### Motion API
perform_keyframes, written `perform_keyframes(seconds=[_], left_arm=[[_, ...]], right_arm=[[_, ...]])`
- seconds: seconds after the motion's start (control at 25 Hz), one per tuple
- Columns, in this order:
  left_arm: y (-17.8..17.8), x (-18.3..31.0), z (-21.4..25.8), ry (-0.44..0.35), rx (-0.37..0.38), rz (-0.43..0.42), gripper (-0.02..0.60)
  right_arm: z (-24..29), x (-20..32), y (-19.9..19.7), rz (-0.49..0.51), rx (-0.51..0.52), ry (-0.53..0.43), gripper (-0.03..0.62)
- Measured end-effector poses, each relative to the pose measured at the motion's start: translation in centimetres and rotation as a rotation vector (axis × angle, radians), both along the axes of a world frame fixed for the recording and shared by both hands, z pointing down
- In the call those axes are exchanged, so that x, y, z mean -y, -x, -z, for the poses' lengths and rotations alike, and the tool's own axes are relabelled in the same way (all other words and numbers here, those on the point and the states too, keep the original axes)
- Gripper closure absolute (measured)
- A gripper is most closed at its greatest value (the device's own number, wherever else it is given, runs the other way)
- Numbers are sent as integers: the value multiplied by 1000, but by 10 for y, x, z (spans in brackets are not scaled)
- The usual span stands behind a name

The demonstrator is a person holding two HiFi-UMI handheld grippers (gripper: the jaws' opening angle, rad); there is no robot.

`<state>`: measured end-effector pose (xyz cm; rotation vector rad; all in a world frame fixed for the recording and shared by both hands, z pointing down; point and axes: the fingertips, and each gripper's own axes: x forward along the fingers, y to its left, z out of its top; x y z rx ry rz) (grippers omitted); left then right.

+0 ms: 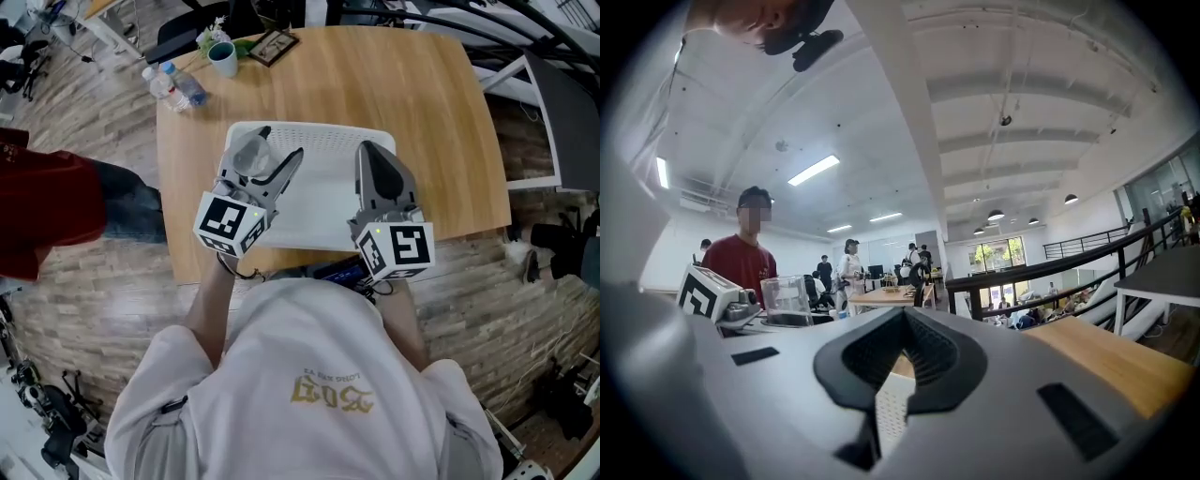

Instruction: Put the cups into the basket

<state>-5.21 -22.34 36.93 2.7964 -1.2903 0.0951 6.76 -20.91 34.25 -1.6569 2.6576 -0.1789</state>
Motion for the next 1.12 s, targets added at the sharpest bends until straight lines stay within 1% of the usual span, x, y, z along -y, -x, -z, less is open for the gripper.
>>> perform_keyframes(seconds=[0.12, 0.24, 0.4, 0.44, 0.6, 0.76, 0.84, 0.96, 1.12], left_arm=[[-4, 4, -12, 15, 16, -14, 316], [-11, 7, -23, 14, 36, -48, 316], [-14, 12, -31, 25, -3, -77, 316], [-14, 13, -34, 30, -2, -83, 316], [-15, 20, -52, 52, 52, -95, 316], [-16, 22, -63, 69, 70, -106, 316], [-19, 22, -68, 66, 87, -122, 316], [-25, 21, -75, 49, 110, -149, 316], [-31, 22, -87, 58, 133, -165, 316]], right_arm=[[-4, 4, 8, 27, -6, 7, 583], [-8, 9, 16, 54, -11, 16, 583], [-11, 13, 28, 93, -18, 27, 583], [-12, 14, 30, 100, -18, 33, 583], [-25, 21, 34, 115, -32, 67, 583], [-42, 28, 32, 123, -35, 110, 583], [-50, 32, 36, 138, -20, 132, 583], [-63, 37, 42, 160, -33, 158, 583], [-78, 42, 46, 165, -43, 186, 583]])
